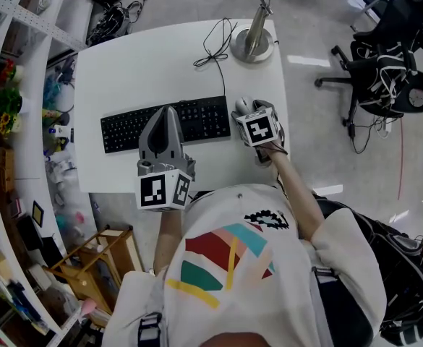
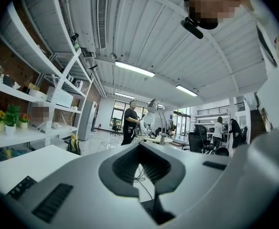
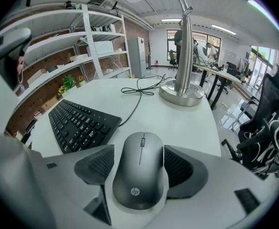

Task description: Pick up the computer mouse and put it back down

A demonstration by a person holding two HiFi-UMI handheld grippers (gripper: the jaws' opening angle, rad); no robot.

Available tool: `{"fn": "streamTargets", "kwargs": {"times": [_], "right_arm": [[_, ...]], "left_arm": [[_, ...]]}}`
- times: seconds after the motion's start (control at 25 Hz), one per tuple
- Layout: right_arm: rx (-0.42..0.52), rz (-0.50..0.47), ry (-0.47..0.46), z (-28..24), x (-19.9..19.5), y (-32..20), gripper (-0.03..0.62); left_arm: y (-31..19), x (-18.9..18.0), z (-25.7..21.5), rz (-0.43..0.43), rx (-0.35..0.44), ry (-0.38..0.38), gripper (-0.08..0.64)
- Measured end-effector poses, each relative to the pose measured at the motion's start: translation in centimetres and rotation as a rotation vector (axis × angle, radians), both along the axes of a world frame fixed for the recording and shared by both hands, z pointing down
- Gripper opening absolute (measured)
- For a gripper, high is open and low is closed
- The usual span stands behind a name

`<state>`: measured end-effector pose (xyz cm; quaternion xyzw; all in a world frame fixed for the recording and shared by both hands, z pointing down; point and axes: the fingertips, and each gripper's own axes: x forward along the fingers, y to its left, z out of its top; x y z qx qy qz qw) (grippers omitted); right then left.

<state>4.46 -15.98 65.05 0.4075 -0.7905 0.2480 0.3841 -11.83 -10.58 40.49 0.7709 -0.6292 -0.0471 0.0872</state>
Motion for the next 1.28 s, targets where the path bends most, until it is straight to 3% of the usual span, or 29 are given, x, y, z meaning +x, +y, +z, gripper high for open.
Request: {"fn": "streamTargets", "kwargs": {"times": [0.2, 0.36, 0.56, 0.6, 0.68, 0.76, 0.84, 1.08, 1.28], "right_arm": [[-0.031, 0.047, -0.039, -0.7, 0.6, 0.0, 0.313], [0.09, 0.046, -0.077, -5.1, 1.0, -1.6, 0.311], [0.257, -0.02, -0.207, -13.3, -0.7, -2.5, 0.31], [0.305, -0.027, -0.22, -15.2, -1.0, -2.7, 0.294], [0.417, -0.026, -0.238, -19.2, -1.6, -3.1, 0.187], [0.54, -0.016, -0.267, -23.3, -1.9, -3.3, 0.023], [0.634, -0.031, -0.327, -27.2, -2.6, -3.0, 0.013], [0.793, -0.151, -0.501, -35.8, -5.0, -0.2, 0.014], [0.801, -0.249, -0.61, -38.4, -6.7, 2.2, 0.014]], "left_arm": [[-0.2, -0.1, -0.4, -0.005, 0.011, -0.003, 0.044], [-0.3, -0.3, -1.4, -0.006, 0.029, 0.003, 0.044], [-0.5, -0.2, -3.0, -0.004, 0.054, 0.005, 0.044], [-0.6, -0.1, -3.4, -0.003, 0.057, 0.007, 0.044], [-0.8, 0.0, -4.0, 0.0, 0.063, 0.01, 0.044], [-0.9, 0.2, -4.9, 0.005, 0.078, 0.01, 0.044], [-1.0, 0.4, -5.8, 0.013, 0.094, 0.013, 0.044], [-0.2, 1.0, -9.3, 0.059, 0.121, 0.053, 0.044], [0.2, 1.3, -11.2, 0.052, 0.154, -0.007, 0.044]]}}
